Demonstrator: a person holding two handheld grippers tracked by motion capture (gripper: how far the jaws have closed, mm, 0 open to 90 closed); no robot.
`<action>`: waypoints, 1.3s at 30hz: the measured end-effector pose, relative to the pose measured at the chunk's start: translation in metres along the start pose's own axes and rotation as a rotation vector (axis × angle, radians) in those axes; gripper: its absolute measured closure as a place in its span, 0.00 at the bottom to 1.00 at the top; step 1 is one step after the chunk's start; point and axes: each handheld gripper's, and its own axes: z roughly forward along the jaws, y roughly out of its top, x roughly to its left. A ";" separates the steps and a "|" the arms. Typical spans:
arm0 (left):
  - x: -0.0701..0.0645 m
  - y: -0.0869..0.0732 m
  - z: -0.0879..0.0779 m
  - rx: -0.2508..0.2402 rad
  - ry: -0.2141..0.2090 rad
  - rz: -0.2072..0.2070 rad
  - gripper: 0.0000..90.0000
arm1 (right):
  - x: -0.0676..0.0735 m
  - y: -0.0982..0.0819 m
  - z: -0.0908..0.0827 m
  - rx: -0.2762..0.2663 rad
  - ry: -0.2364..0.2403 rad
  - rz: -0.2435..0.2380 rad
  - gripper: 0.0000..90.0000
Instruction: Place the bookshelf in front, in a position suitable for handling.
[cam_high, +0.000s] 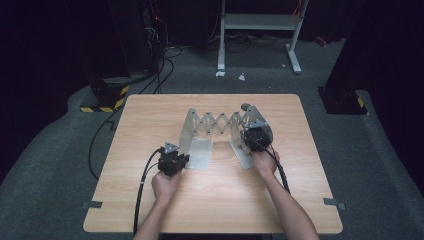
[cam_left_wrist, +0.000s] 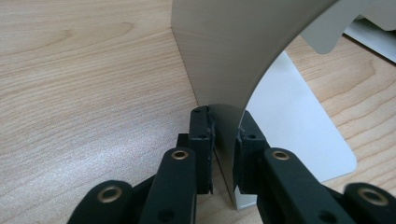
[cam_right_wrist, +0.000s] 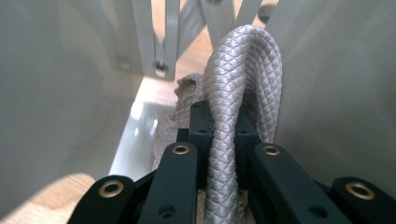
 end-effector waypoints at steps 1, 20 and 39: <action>0.000 0.000 0.000 0.000 0.000 0.000 0.89 | 0.000 -0.002 0.001 0.005 0.000 -0.001 0.93; 0.000 0.000 0.000 0.000 0.000 0.000 0.89 | -0.013 0.025 -0.056 -0.172 -0.020 -0.001 0.93; 0.000 0.000 0.000 0.000 -0.001 0.000 0.89 | -0.022 0.024 -0.086 -0.228 -0.023 0.006 0.93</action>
